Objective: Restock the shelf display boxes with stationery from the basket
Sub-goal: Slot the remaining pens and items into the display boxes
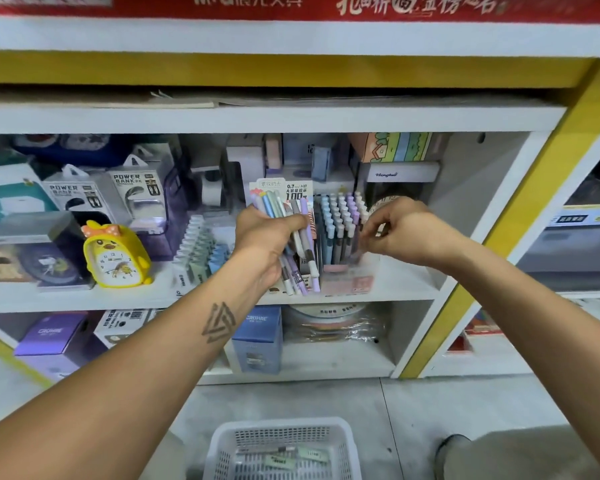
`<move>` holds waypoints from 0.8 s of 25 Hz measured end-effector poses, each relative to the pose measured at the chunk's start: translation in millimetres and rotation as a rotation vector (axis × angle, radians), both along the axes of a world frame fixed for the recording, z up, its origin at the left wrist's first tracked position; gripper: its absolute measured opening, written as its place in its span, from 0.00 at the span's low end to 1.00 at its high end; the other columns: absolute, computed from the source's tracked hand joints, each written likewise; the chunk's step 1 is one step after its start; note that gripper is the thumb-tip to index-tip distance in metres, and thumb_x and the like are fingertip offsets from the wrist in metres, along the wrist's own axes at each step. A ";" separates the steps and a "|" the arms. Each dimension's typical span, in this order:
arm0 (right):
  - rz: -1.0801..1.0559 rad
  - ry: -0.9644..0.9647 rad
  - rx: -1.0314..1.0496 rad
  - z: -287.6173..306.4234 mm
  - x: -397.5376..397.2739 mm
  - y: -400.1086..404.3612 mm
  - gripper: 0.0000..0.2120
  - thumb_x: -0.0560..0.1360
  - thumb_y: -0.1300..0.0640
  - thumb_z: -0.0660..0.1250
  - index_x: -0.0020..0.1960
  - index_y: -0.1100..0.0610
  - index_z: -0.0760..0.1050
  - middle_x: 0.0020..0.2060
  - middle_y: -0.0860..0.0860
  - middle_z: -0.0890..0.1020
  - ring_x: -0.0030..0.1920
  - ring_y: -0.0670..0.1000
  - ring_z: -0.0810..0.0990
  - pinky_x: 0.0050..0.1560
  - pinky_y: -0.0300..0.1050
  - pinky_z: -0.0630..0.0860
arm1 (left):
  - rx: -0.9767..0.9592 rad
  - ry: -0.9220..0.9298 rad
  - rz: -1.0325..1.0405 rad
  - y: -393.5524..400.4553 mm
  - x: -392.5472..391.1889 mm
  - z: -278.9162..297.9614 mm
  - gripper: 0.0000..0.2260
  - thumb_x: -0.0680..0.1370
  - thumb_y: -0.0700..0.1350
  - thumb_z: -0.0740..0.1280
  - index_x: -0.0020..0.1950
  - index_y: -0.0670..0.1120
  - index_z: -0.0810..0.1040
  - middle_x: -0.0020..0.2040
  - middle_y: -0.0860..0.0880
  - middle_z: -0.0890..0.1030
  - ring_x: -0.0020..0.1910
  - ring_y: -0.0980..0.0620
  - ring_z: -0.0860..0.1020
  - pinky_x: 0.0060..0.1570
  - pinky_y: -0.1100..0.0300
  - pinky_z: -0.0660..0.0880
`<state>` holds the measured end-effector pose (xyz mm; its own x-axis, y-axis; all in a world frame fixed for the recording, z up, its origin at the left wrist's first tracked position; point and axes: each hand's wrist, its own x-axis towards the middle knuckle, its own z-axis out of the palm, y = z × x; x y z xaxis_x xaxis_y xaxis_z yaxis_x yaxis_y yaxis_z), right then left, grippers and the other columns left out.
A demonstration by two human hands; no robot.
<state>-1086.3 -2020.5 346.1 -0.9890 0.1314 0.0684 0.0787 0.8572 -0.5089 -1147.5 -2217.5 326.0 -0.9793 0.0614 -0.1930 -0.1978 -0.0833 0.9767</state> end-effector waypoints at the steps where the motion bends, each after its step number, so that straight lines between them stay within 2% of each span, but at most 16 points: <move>1: 0.013 -0.013 0.024 -1.2 -1.4 -2.0 0.03 0.73 0.61 0.74 0.46 0.55 0.85 0.43 0.47 0.85 0.39 0.42 0.80 0.33 0.24 0.68 | 0.003 -0.005 -0.001 1.6 1.9 0.9 0.13 0.69 0.35 0.78 0.51 0.37 0.80 0.40 0.38 0.84 0.38 0.36 0.83 0.36 0.35 0.79; 5: 0.047 0.076 0.063 -7.6 -2.2 -9.2 0.08 0.73 0.62 0.73 0.50 0.54 0.83 0.45 0.49 0.84 0.45 0.50 0.82 0.46 0.41 0.78 | 0.020 -0.023 -0.018 6.6 5.0 3.3 0.17 0.69 0.35 0.78 0.54 0.36 0.78 0.48 0.34 0.84 0.44 0.32 0.83 0.38 0.32 0.79; 7: 0.070 0.125 0.041 -10.1 -2.3 -10.5 0.06 0.75 0.59 0.74 0.50 0.52 0.81 0.42 0.48 0.82 0.42 0.49 0.82 0.46 0.44 0.80 | 0.024 -0.022 -0.013 6.8 4.6 4.2 0.18 0.69 0.35 0.78 0.55 0.36 0.77 0.48 0.34 0.84 0.45 0.32 0.83 0.37 0.32 0.79; 10: 0.112 0.133 0.037 -13.7 -5.9 -11.4 0.03 0.77 0.59 0.71 0.51 0.53 0.80 0.40 0.48 0.82 0.42 0.50 0.83 0.47 0.48 0.81 | 0.036 -0.021 -0.002 5.1 2.9 4.3 0.18 0.69 0.35 0.78 0.55 0.36 0.77 0.46 0.34 0.84 0.41 0.31 0.82 0.37 0.34 0.79; 12: 0.118 0.132 0.007 -14.8 -7.7 -11.9 0.03 0.78 0.58 0.70 0.51 0.53 0.80 0.40 0.49 0.83 0.43 0.50 0.84 0.49 0.49 0.81 | 0.044 -0.022 -0.001 3.9 2.4 3.6 0.17 0.69 0.35 0.78 0.55 0.35 0.77 0.41 0.36 0.83 0.36 0.36 0.80 0.38 0.34 0.79; 15: 0.195 0.115 0.022 -13.6 -5.8 -13.8 0.06 0.79 0.58 0.70 0.54 0.51 0.82 0.39 0.46 0.84 0.43 0.48 0.83 0.47 0.46 0.80 | 0.043 -0.007 0.008 1.6 0.2 1.7 0.14 0.69 0.35 0.77 0.51 0.36 0.79 0.38 0.40 0.83 0.35 0.40 0.81 0.40 0.36 0.79; 18: 0.298 0.114 0.088 -12.1 -2.6 -17.3 0.08 0.79 0.57 0.68 0.57 0.52 0.81 0.40 0.47 0.84 0.43 0.45 0.82 0.46 0.45 0.80 | 0.046 0.006 0.003 -0.4 -2.7 0.0 0.10 0.69 0.34 0.77 0.48 0.38 0.80 0.39 0.41 0.84 0.35 0.41 0.82 0.37 0.45 0.81; 20: 0.308 0.131 0.120 -13.9 -2.7 -17.9 0.09 0.82 0.55 0.64 0.60 0.54 0.78 0.41 0.50 0.84 0.43 0.49 0.82 0.48 0.49 0.80 | 0.051 0.018 0.001 -0.4 -4.2 -1.4 0.09 0.69 0.33 0.77 0.45 0.40 0.80 0.38 0.41 0.84 0.34 0.42 0.83 0.32 0.52 0.80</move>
